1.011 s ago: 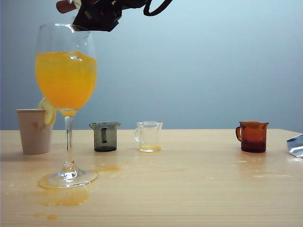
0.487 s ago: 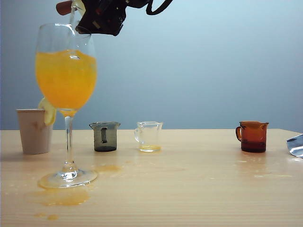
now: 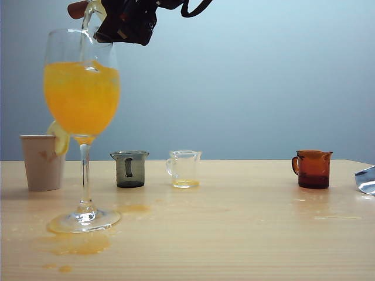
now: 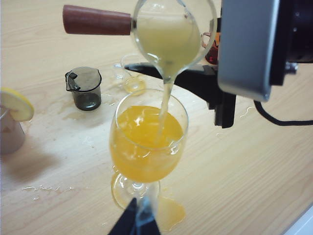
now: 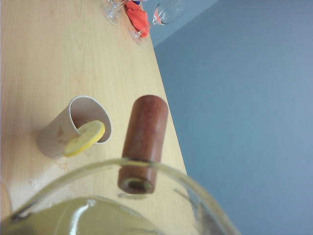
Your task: Pick up the third measuring cup from the left, pour the pineapple juice inside into the goblet, and finally put the measuring cup back in its original place.
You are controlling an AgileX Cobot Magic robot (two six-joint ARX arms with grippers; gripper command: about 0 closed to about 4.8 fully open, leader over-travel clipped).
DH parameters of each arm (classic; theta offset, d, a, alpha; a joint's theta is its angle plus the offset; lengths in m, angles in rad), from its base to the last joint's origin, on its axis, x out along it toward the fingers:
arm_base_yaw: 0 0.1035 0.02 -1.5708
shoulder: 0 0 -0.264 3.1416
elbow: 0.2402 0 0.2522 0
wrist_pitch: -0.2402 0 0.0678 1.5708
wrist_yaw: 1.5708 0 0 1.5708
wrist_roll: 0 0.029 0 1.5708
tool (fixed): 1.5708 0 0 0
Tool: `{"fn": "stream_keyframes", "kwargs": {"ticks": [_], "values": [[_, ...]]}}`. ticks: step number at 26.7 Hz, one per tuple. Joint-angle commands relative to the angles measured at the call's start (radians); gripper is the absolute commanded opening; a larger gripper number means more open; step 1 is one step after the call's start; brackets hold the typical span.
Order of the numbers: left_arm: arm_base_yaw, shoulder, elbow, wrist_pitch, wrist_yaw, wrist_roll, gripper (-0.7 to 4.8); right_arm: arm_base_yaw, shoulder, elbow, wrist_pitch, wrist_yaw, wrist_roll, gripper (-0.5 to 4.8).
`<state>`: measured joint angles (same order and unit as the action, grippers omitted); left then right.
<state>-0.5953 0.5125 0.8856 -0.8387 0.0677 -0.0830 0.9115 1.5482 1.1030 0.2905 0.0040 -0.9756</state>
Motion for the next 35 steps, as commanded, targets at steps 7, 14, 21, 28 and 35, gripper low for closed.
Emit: {"fn": "stream_keyframes", "kwargs": {"ticks": [7, 14, 21, 28, 35], "values": [[-0.001, -0.002, 0.003, 0.009, -0.002, 0.000, -0.03, 0.003, 0.019, 0.023, 0.073, 0.002, -0.058, 1.39], [-0.001, -0.002, 0.003, 0.009, -0.002, 0.000, -0.03, 0.004, 0.019, 0.023, 0.074, 0.020, -0.112, 1.39], [-0.001, -0.002, 0.003, 0.009, -0.002, 0.000, -0.03, 0.004, 0.019, 0.023, 0.080, 0.021, -0.154, 1.39], [-0.001, -0.002, 0.003, 0.009, -0.002, 0.000, -0.03, 0.004, 0.019, 0.023, 0.081, 0.020, -0.191, 1.39], [-0.001, -0.002, 0.003, 0.009, -0.002, 0.000, -0.03, 0.006, 0.019, 0.023, 0.081, 0.020, -0.279, 1.39]]}}
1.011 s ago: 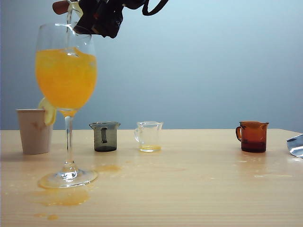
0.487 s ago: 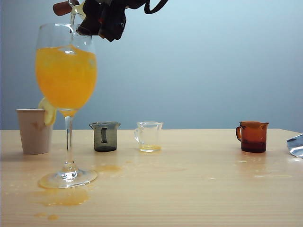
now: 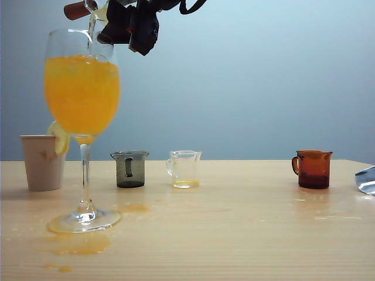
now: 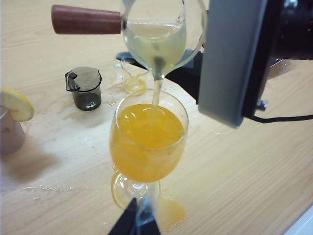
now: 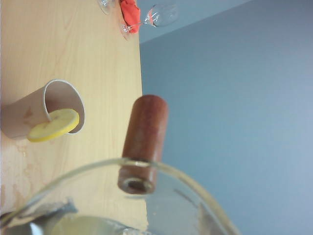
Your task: Pick up the third measuring cup from the left, pour the pineapple juice inside into the goblet, and finally put the measuring cup back in its original place.
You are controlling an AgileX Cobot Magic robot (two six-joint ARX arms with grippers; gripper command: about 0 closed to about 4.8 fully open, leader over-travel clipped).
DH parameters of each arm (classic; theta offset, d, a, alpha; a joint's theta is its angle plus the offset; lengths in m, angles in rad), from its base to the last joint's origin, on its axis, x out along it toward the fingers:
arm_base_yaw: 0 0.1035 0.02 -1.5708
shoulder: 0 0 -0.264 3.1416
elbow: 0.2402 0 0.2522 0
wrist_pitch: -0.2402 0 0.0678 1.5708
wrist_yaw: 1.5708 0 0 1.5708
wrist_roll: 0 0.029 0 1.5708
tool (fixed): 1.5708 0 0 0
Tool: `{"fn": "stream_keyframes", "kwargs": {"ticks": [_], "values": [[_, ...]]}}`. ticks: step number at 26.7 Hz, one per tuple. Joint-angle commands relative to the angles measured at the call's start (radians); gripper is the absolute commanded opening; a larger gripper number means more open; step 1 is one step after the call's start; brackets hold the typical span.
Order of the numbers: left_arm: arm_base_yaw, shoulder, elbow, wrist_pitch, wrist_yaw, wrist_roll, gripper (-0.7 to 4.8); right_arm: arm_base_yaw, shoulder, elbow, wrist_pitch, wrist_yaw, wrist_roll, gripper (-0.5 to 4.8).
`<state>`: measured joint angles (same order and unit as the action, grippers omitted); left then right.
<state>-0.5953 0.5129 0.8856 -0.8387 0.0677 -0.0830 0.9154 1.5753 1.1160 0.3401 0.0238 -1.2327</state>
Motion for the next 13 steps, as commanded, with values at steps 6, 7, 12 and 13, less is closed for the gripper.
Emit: {"fn": "stream_keyframes", "kwargs": {"ticks": [6, 7, 12, 13], "values": [[-0.001, -0.002, 0.003, 0.009, -0.002, 0.000, -0.03, 0.001, -0.008, 0.010, 0.039, 0.000, -0.055, 1.39], [-0.001, -0.002, 0.003, 0.009, -0.002, 0.000, -0.03, 0.001, -0.008, 0.010, 0.039, 0.000, -0.062, 1.39], [-0.001, -0.002, 0.003, 0.009, -0.002, 0.000, -0.03, 0.002, -0.008, 0.010, 0.039, 0.000, -0.118, 1.39], [-0.001, -0.002, 0.003, 0.010, -0.002, 0.000, -0.03, 0.002, -0.008, 0.010, 0.041, -0.001, -0.135, 1.39]]}}
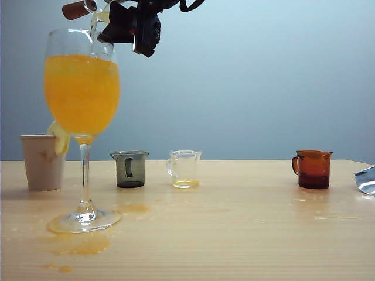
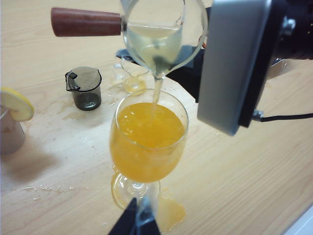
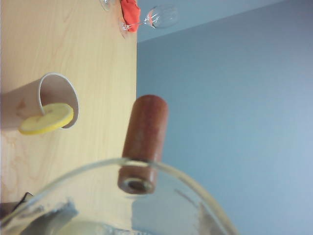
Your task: Pick up the third measuring cup from the left, pour the pineapple juice inside into the goblet, and finally put the measuring cup back in its original place.
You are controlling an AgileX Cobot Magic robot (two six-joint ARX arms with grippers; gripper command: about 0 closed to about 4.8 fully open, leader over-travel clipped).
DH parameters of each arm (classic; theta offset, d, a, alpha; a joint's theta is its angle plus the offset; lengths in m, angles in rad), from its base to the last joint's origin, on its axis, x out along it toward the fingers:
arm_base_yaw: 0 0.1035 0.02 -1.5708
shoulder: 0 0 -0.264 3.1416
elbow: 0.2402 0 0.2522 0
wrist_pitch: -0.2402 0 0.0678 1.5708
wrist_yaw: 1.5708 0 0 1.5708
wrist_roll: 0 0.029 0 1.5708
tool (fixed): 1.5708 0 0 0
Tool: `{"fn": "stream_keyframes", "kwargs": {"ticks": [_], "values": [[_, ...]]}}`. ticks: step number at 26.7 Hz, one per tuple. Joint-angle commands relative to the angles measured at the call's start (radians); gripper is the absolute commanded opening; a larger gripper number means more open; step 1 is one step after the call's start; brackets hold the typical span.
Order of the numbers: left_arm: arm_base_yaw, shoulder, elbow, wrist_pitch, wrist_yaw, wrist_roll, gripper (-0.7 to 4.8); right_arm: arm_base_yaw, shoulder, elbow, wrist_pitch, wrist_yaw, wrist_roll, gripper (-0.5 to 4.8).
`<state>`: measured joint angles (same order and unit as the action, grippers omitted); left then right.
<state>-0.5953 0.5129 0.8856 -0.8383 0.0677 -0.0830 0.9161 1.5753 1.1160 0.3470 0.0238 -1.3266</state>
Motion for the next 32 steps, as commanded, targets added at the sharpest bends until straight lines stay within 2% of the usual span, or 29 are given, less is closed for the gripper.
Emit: {"fn": "stream_keyframes", "kwargs": {"ticks": [1, 15, 20, 25, 32], "values": [[-0.001, -0.002, 0.003, 0.009, -0.002, 0.000, -0.03, 0.001, -0.008, 0.010, 0.038, -0.001, -0.053, 1.39], [-0.001, -0.002, 0.003, 0.009, -0.002, 0.000, -0.03, 0.014, -0.008, 0.009, 0.122, -0.008, -0.174, 1.39], [-0.001, -0.002, 0.003, 0.009, -0.002, 0.000, -0.03, 0.015, -0.008, 0.009, 0.140, -0.027, -0.179, 1.40], [-0.001, -0.002, 0.003, 0.009, -0.002, 0.000, -0.03, 0.015, -0.008, 0.009, 0.167, -0.037, -0.269, 1.40], [-0.001, -0.002, 0.003, 0.009, -0.002, 0.000, -0.03, 0.016, -0.008, 0.010, 0.208, -0.087, -0.329, 1.58]]}}
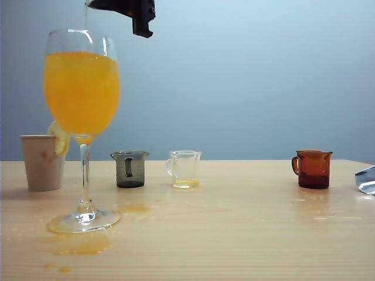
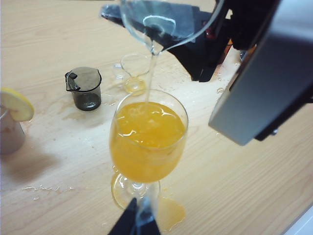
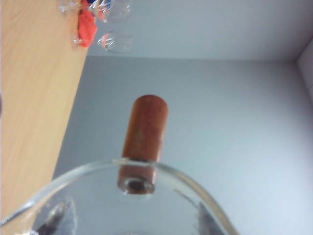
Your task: Pick up the third measuring cup from the left, pour the pineapple juice inside into the goblet, and finally put the measuring cup back in its original place.
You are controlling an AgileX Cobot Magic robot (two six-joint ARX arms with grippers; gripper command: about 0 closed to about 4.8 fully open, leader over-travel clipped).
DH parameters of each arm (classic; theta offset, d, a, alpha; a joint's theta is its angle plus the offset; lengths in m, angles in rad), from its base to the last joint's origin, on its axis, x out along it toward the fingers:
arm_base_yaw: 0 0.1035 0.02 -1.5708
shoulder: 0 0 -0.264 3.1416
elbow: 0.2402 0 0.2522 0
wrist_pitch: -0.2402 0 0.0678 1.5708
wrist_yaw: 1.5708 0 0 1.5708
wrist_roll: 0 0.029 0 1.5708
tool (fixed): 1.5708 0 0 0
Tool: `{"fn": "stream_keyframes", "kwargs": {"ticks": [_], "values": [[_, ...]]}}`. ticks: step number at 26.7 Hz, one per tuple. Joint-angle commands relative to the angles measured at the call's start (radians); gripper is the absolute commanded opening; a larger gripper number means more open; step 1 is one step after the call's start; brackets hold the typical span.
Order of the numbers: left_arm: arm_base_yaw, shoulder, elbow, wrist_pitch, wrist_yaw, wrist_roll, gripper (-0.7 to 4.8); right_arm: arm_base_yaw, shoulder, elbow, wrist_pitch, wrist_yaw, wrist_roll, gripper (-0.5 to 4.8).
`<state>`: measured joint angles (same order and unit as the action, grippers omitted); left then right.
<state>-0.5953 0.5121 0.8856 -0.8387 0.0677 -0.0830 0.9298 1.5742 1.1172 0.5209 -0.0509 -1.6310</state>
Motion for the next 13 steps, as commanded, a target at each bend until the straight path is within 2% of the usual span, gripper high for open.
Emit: {"fn": "stream_keyframes", "kwargs": {"ticks": [1, 13], "values": [[-0.001, -0.001, 0.003, 0.009, -0.002, 0.000, -0.03, 0.003, -0.007, 0.008, 0.035, -0.012, -0.028, 1.58], [-0.001, -0.001, 0.003, 0.009, -0.002, 0.000, -0.03, 0.025, -0.007, 0.007, 0.037, -0.023, -0.128, 1.58]]}}
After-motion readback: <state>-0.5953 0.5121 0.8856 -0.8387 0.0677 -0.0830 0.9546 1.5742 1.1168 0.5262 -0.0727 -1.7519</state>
